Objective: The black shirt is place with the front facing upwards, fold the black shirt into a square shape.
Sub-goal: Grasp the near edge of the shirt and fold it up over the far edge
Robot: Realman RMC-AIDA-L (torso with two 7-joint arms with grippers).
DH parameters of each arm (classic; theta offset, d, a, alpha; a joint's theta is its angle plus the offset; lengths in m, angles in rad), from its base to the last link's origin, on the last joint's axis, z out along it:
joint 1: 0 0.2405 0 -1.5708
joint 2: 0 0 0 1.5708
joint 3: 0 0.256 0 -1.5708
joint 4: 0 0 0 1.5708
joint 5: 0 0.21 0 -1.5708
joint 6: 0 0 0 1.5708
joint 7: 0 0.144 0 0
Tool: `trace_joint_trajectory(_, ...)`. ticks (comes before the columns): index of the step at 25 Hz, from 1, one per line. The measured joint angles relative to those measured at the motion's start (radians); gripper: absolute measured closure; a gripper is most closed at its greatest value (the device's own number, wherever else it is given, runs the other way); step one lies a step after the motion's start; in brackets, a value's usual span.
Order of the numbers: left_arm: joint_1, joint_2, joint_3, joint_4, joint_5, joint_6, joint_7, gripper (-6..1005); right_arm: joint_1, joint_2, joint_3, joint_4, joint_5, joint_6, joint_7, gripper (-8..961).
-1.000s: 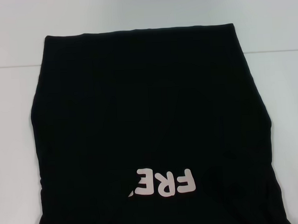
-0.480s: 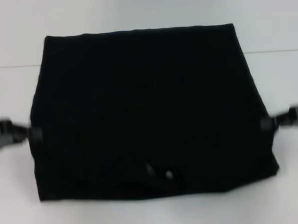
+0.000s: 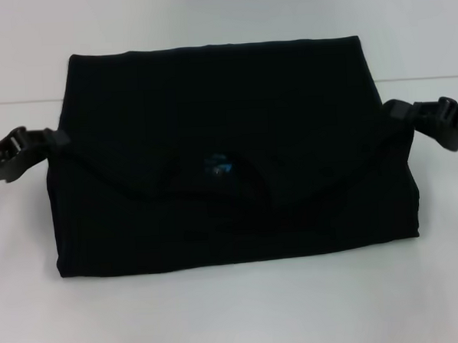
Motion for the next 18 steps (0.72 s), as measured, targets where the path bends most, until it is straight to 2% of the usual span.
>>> trace_joint_trajectory(4,-0.006,-0.014,0.001,0.0,-0.066,-0.047,0.029,902,0.011,0.017,0.003,0.001,0.023,0.058,-0.038,931)
trace_joint_trajectory(11,-0.042,-0.015,0.007,0.002,-0.108,-0.117,0.065,899,0.016,0.02,-0.004,0.013,0.128,0.099,-0.109,932)
trace_joint_trajectory(18,-0.076,-0.054,0.009,-0.005,-0.11,-0.237,0.14,895,0.036,0.024,-0.015,0.07,0.134,0.213,-0.186,932)
